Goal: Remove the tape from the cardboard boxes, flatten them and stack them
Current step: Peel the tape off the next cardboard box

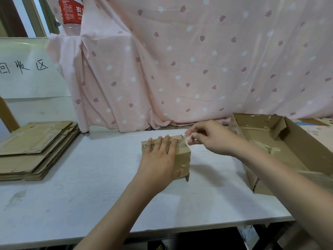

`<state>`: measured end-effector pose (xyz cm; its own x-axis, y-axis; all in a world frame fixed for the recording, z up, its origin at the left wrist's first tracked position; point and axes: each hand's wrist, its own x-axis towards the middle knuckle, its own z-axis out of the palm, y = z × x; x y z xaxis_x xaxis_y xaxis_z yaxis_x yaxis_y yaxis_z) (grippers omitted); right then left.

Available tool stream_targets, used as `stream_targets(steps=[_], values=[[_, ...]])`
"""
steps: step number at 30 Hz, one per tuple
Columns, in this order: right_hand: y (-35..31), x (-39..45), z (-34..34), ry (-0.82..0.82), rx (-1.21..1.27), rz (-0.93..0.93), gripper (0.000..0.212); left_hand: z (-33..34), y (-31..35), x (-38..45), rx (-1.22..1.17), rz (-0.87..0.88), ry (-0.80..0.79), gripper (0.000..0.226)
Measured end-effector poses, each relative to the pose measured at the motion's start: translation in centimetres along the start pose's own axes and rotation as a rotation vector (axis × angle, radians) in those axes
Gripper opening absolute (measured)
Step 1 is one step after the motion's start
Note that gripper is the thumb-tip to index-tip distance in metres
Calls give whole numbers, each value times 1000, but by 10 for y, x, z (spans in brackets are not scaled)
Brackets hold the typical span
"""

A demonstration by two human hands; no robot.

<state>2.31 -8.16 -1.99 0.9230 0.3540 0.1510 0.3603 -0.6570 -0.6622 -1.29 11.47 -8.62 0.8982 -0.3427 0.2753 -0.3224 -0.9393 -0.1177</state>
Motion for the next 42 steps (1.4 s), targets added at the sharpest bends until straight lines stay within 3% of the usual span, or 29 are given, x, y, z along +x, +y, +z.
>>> stream_targets(steps=[3,7,10,13,17,21,28,35,38,41,42], values=[[-3,-1,-4,-1,-26,-38,2,1,-1,0,3,12,12,88],[-3,1,-5,54,-140,-35,8,5,-4,-3,-18,28,22,88],[-1,4,0,105,-208,-136,30,6,-3,-6,-42,41,46,83],[-2,5,6,100,-177,-133,19,9,-5,-6,-33,24,54,77],[0,3,5,96,-99,-54,38,18,-16,-8,-53,-6,34,77],[11,-1,-1,126,57,-40,39,22,-20,-10,-59,19,6,75],[27,-10,-5,-5,122,-25,1,33,-25,-16,-34,54,-13,74],[23,-14,12,-70,215,2,17,40,-24,-17,-7,65,-3,74],[24,-11,27,22,143,-7,28,39,-23,-16,-12,66,-3,73],[24,-9,36,100,154,-63,15,38,-24,-17,-3,69,-5,73],[24,-9,36,106,170,-81,21,38,-24,-18,5,68,-5,73]])
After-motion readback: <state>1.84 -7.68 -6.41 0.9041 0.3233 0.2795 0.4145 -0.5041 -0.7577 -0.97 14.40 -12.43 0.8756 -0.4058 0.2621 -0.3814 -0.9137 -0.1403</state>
